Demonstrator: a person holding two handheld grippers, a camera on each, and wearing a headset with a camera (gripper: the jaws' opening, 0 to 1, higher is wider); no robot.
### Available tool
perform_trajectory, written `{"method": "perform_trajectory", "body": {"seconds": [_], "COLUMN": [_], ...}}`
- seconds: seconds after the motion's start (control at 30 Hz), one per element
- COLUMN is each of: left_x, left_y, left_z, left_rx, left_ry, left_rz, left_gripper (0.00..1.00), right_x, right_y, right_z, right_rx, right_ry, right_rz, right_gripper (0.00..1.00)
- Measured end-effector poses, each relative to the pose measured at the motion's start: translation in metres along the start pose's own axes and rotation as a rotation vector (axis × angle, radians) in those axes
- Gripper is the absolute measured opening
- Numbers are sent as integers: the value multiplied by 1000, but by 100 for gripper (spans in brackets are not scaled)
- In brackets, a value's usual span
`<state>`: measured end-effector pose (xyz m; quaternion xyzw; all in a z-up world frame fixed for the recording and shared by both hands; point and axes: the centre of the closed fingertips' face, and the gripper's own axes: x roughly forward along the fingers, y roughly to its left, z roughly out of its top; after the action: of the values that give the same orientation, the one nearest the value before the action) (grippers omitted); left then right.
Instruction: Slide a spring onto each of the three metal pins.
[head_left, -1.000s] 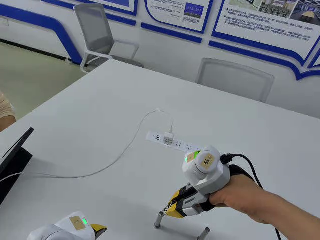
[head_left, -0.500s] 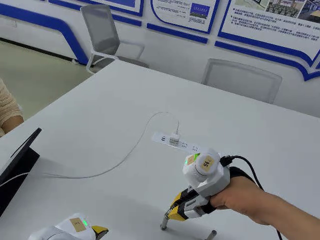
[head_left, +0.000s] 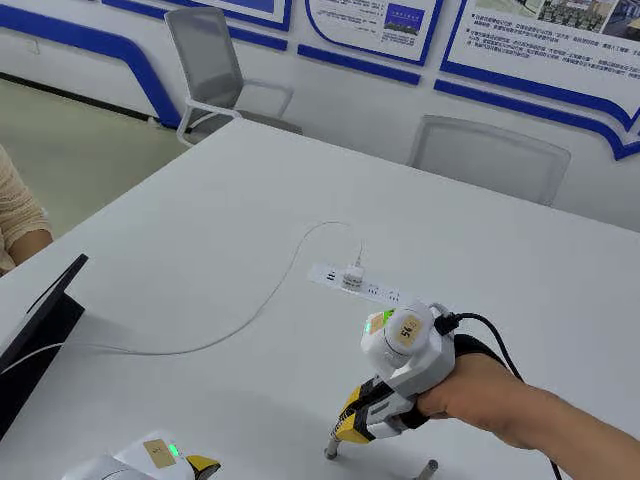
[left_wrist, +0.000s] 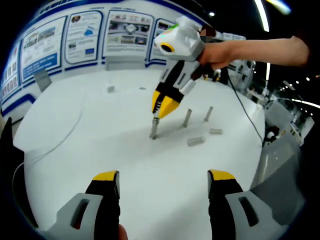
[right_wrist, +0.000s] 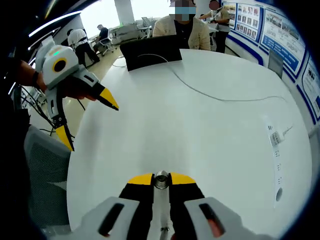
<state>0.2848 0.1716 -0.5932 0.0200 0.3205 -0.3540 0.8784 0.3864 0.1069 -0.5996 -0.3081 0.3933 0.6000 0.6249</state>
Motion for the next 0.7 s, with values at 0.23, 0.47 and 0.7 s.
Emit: {"method": "perform_trajectory", "body": {"seconds": [0.23,0.47,0.7], "left_x": [0,0,0], "left_y": [-2,-1,-1], "left_z": [0,-2,-3], "left_rx": [1,-1,0], "left_ry": [2,4,9], "left_rz": [-3,-2,-1], "left_gripper": [73,73,73], "right_x": [2,5,8], "right_y": [-1,1,1], "right_z": [1,2,2], "right_rx": [3,-15,-37], "right_ry": [0,6,18], "right_rz": [2,5,3], "right_gripper": [13,13,13]}}
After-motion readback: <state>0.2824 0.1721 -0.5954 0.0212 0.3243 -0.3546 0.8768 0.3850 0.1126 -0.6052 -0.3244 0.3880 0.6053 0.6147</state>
